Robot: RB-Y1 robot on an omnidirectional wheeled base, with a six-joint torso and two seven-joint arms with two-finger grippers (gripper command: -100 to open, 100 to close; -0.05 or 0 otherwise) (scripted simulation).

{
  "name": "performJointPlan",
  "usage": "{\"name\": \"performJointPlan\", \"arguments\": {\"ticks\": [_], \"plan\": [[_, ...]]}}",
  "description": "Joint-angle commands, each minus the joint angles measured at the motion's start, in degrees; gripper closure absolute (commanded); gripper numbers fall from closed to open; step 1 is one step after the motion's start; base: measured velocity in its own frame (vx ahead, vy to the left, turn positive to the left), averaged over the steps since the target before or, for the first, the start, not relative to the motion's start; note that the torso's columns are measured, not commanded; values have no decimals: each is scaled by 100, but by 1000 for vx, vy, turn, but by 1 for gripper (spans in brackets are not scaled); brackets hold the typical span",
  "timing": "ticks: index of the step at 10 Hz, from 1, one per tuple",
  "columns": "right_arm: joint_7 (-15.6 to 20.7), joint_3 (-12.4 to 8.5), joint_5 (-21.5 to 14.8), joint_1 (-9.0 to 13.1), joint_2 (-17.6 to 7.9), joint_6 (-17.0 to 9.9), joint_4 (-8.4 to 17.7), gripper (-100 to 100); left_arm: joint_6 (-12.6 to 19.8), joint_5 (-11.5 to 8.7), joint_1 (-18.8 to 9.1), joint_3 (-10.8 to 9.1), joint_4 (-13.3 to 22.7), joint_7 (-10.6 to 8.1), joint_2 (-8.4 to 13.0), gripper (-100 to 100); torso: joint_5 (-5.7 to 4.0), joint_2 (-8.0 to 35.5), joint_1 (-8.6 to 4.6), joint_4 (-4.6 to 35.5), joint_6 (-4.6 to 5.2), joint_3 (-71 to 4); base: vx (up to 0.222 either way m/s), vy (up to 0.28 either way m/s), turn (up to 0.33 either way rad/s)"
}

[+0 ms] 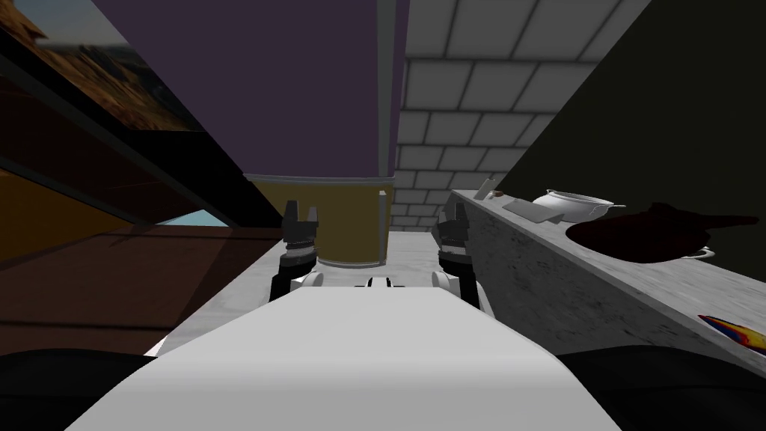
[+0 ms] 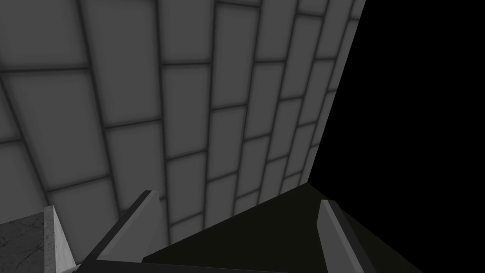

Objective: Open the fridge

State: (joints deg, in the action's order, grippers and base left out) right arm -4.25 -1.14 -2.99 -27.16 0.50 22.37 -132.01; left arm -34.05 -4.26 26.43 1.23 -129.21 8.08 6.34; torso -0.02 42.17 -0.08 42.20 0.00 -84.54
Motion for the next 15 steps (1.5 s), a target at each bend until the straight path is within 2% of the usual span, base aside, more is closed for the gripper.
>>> {"name": "performJointPlan", "arguments": {"ticks": [1,9,10,13,14,15], "plan": [[0,0,0,0,0,0,0,0,292,-83,26,-187,-87,-59,348,-100,1,5,5,5,0,-5,28,-57,0],[0,0,0,0,0,0,0,0,1508,-447,138,-1017,-537,-311,1469,-100,2,5,8,7,0,-6,39,-85,1],[0,0,0,0,0,0,0,0,1553,-447,138,-1017,-537,-311,1469,-100,2,7,8,7,0,-5,31,-63,2],[0,0,0,0,0,0,0,0,2062,-610,191,-1389,-702,-422,1937,-100,1,15,2,9,0,0,32,-84,1],[0,0,0,0,0,0,0,0,2114,-610,191,-1389,-702,-422,1937,-100,0,11,0,9,0,-2,26,-65,3],[0,0,0,0,0,0,0,0,2306,-666,209,-1516,-744,-460,2103,-100,3,12,13,8,0,-2,31,-55,-3]]}}
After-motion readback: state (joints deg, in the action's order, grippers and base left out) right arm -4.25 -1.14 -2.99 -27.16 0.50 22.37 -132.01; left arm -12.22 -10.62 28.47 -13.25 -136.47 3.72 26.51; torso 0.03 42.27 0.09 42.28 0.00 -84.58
